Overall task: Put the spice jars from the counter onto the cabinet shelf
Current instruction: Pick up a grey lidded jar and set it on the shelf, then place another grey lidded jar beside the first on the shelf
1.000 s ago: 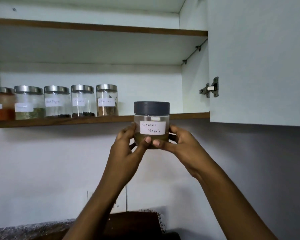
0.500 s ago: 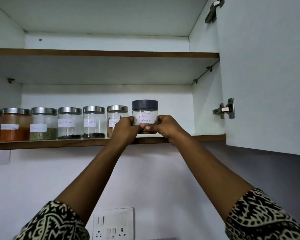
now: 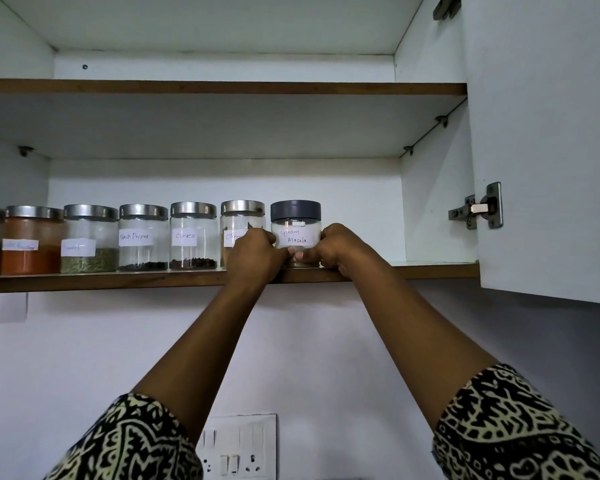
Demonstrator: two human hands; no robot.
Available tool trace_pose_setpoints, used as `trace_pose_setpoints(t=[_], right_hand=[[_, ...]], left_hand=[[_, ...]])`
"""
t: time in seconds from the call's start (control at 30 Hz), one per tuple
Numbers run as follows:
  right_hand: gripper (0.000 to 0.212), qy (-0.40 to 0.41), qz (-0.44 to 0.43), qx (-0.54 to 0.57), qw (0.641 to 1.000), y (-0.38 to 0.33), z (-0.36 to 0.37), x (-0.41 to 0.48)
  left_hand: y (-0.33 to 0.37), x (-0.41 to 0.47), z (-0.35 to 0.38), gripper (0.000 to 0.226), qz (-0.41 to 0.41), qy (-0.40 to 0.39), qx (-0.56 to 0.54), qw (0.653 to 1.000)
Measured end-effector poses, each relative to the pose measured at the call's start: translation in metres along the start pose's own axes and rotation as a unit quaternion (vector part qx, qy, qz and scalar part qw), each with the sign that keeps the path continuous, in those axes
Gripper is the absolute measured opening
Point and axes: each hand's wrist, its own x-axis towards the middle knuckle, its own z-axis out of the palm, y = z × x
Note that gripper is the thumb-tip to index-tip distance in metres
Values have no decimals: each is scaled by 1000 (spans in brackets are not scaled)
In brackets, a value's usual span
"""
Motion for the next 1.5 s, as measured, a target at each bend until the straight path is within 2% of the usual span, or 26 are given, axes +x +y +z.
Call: trace_pose_setpoints(t=[0.37, 0.67, 0.77, 0.87, 1.0, 1.07, 1.27, 1.4, 1.5], right_hand=[[61, 19, 36, -50, 998, -3, 9, 11], [55, 21, 45, -68, 996, -12, 5, -8], [61, 56, 14, -87, 995, -20, 4, -38], [53, 109, -78, -60, 989, -21, 12, -82], [60, 130, -131, 16, 983, -2, 35, -162], [58, 121, -103, 30, 987, 16, 47, -206], [43, 34, 37, 78, 996, 87, 101, -326], [52, -24, 171, 88, 981, 149, 144, -400], [59, -112, 265, 63, 956, 197, 178, -448]], left_hand=[[0, 6, 5, 27, -18, 14, 26, 999], [2, -3, -2, 23, -12, 14, 23, 1000], [0, -17, -7, 16, 20, 29, -58, 998], [-8, -54, -11, 41, 79, 46, -190, 978], [-30, -122, -23, 46, 107, 35, -274, 955], [-46, -159, -29, 42, 83, 14, -297, 951], [-111, -283, -18, 31, -19, -119, -300, 946], [-167, -374, -2, 37, -95, -203, -271, 936], [-207, -433, 16, 49, -141, -316, -180, 921]])
